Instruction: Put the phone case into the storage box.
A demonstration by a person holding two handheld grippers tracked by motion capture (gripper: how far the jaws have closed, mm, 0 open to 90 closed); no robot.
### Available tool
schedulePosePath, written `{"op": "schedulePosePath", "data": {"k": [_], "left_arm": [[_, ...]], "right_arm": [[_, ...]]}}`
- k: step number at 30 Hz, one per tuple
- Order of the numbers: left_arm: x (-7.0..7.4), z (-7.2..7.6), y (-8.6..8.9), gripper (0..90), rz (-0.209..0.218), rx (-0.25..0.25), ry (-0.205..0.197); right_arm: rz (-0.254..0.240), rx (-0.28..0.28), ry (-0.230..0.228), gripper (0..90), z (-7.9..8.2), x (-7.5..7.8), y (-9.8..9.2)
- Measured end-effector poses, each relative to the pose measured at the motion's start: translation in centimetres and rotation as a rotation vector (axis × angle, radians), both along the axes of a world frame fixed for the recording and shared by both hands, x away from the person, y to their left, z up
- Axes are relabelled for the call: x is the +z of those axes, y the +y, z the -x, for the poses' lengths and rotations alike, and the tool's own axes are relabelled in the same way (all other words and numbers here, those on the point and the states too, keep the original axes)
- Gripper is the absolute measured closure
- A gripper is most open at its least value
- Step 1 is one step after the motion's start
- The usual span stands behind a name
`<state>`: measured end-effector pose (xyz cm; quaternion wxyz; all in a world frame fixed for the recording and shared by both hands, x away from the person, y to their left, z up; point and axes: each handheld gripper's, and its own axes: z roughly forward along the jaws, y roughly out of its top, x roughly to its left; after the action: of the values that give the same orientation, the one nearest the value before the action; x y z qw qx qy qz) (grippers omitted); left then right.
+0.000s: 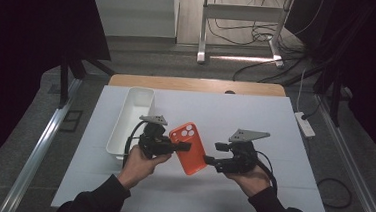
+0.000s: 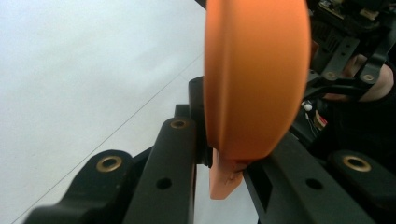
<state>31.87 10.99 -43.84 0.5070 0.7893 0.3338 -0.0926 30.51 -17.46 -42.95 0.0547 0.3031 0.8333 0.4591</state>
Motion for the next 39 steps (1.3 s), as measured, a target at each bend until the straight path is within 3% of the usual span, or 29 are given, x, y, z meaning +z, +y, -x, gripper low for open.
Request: {"op": "schedulePosePath", "data": {"k": [6,9,17,27,33,39], "left_arm": [[0.3,0.0,0.4,84.2,-0.013,-0.037,-0.021],[0.4,0.0,0.4,84.1,-0.017,-0.051,-0.025],[0.6,0.2,0.1,84.1,-0.03,-0.104,-0.043],[0.9,0.6,-0.7,84.2,-0.004,-0.16,-0.057],[1.0,0.8,-1.2,84.3,0.0,-0.193,-0.064],[1.1,1.0,-1.6,84.2,0.005,-0.225,-0.071]], "right_arm": [[0.011,0.028,0.01,5.4,0.1,0.0,-0.1],[0.025,0.031,0.01,1.0,0.4,-0.1,-0.1],[0.036,0.056,0.043,0.0,0.4,-0.1,-0.1],[0.06,0.098,0.081,0.0,0.5,-0.3,0.7],[0.074,0.139,0.091,8.4,0.7,-0.6,1.6],[0.004,0.203,0.116,32.0,0.8,-0.7,1.8]]}}
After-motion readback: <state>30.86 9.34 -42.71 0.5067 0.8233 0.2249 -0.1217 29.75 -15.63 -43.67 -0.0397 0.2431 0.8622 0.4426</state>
